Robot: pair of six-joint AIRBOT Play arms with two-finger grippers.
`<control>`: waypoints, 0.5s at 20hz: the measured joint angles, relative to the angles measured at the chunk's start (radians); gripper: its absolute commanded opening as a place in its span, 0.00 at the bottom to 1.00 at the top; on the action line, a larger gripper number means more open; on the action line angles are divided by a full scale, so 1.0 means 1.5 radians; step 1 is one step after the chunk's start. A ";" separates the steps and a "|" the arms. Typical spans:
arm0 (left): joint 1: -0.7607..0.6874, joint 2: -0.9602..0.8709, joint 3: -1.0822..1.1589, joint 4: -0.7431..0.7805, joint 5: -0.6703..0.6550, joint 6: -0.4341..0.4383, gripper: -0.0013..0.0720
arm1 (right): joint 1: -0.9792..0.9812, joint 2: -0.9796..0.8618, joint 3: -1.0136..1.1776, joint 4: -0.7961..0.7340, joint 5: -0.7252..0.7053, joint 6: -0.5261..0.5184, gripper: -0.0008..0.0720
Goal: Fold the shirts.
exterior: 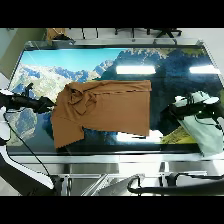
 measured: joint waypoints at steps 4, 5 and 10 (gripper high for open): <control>-0.015 -0.033 0.008 -0.002 -0.054 0.005 0.31 | 0.008 0.018 -0.071 -0.002 -0.007 0.000 0.55; -0.015 -0.037 0.008 0.005 -0.066 0.006 0.14 | 0.014 0.020 -0.084 -0.002 -0.013 0.000 0.55; -0.001 -0.043 0.011 0.020 -0.110 0.012 0.05 | 0.079 0.008 -0.124 0.011 -0.063 0.000 0.55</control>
